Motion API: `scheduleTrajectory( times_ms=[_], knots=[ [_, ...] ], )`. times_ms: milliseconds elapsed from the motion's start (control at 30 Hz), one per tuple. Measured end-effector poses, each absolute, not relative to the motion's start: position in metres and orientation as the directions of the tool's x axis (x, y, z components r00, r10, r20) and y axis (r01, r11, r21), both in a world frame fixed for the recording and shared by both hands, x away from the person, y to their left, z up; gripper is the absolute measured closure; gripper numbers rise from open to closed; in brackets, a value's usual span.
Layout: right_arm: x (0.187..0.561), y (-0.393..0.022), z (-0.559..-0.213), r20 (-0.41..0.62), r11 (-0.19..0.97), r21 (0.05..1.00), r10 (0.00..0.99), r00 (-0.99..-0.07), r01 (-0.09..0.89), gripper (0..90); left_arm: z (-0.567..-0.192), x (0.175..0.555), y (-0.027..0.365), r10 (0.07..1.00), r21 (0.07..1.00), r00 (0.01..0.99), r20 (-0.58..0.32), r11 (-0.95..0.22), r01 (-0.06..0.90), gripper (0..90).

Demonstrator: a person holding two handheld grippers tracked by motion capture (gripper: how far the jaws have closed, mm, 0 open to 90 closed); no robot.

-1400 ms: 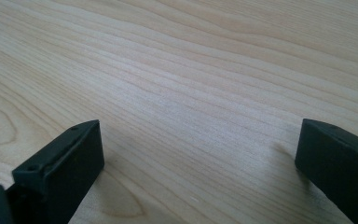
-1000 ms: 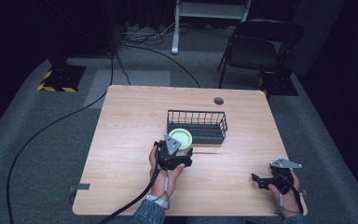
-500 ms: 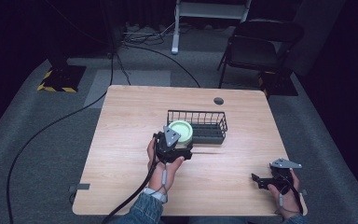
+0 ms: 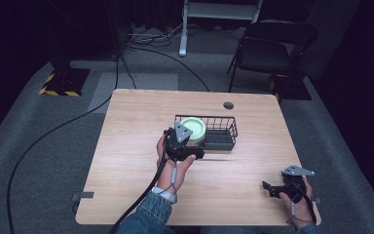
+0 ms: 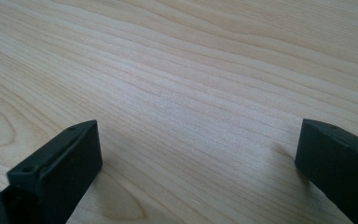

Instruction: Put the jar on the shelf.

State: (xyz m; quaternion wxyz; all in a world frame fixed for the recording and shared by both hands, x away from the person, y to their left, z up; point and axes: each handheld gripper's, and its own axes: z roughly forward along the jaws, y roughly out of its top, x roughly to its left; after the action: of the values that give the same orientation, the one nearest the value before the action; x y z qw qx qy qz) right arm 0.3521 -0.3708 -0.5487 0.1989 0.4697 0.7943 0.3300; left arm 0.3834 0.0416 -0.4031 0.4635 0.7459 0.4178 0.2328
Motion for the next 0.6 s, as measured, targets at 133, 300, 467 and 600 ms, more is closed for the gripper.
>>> scheduleTrajectory(
  times_ms=[133,300,467,600],
  knots=[
    [0.352,-0.371,-0.549,-0.006,0.341,0.711,0.878,-0.479,0.615,0.1,-0.399,0.386,0.040,0.838,0.887,0.545,-0.038,-0.223,0.404,10.9],
    [0.352,-0.369,-0.549,-0.004,0.339,0.711,0.879,-0.478,0.617,0.1,-0.395,0.393,0.036,0.838,0.886,0.545,-0.033,-0.227,0.404,10.9],
    [0.353,-0.369,-0.549,-0.005,0.339,0.711,0.879,-0.477,0.617,0.1,-0.388,0.402,0.031,0.836,0.889,0.547,-0.040,-0.221,0.402,10.9],
    [0.352,-0.369,-0.549,-0.005,0.339,0.711,0.879,-0.478,0.617,0.1,-0.385,0.406,0.029,0.838,0.890,0.544,-0.037,-0.219,0.399,10.9]
  ],
)
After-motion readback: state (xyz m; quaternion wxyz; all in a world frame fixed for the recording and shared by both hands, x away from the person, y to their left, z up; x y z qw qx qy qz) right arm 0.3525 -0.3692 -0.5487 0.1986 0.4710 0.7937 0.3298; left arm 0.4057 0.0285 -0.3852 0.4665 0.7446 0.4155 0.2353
